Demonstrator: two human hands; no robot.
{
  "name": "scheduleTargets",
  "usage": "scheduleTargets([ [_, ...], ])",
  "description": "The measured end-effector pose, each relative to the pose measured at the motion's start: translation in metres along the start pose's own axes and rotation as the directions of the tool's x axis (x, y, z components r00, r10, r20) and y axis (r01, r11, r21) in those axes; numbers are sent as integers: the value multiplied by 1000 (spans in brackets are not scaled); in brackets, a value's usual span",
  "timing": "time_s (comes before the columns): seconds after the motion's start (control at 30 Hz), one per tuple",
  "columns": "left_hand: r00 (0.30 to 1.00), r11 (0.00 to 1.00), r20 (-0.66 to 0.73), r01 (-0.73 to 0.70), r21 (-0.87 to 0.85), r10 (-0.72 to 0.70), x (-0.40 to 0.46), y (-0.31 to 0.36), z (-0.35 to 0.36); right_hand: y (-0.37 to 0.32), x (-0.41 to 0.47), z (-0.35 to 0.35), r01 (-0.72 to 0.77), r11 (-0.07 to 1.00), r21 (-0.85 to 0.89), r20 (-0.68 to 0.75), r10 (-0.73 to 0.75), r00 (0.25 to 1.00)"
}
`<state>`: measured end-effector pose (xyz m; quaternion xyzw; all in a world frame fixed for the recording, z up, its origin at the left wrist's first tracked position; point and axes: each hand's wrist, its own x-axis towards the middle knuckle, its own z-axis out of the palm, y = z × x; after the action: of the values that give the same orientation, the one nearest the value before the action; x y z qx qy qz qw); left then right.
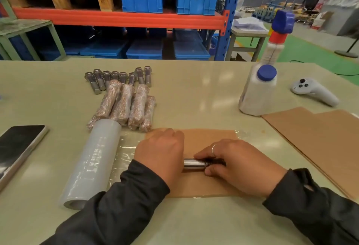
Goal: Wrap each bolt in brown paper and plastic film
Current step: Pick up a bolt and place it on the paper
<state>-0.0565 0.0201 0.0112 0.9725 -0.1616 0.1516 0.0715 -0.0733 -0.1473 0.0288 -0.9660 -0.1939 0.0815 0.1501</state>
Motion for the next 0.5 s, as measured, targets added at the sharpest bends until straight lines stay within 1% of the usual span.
scheduleTargets([
  [0.03,1000,999,31,-7,35,6,0,-1,4,2,1,-1,18,1000,25,-14,-17,1000],
  [0.07,998,999,62,-5,43,2,0,0,5,6,2,-5,16,997,76,-71,-11,997],
  [0.1,997,999,80,-4,47,0,1,0,5,10,6,-10,0,990,144,-178,26,984],
  [0.13,995,999,95,-7,52,2,1,0,6,16,11,-17,-19,977,211,-320,87,943],
  [0.17,994,999,105,-10,53,4,1,0,6,23,18,-25,-40,961,275,-462,168,871],
  [0.2,993,998,117,-9,57,3,1,1,6,32,27,-33,-63,938,342,-577,263,774],
  [0.23,992,998,126,-8,67,0,1,1,5,41,36,-42,-84,907,413,-653,360,667],
  [0.3,988,997,152,-8,79,-4,1,1,5,58,52,-60,-121,843,524,-720,515,466],
  [0.33,987,997,163,-8,77,-5,1,2,5,66,59,-69,-141,821,554,-732,561,387],
  [0.37,986,997,168,-8,75,-4,1,2,4,74,66,-78,-161,806,570,-737,588,333],
  [0.4,985,997,173,-10,74,-3,1,2,4,82,72,-88,-188,798,573,-737,602,307],
  [0.43,985,997,175,-12,70,0,1,2,4,89,79,-97,-217,795,567,-733,606,307],
  [0.47,984,998,178,-13,65,1,1,2,3,96,84,-105,-228,793,565,-721,609,329],
  [0.5,983,998,182,-12,63,1,1,2,2,102,90,-112,-199,788,582,-704,611,362],
])
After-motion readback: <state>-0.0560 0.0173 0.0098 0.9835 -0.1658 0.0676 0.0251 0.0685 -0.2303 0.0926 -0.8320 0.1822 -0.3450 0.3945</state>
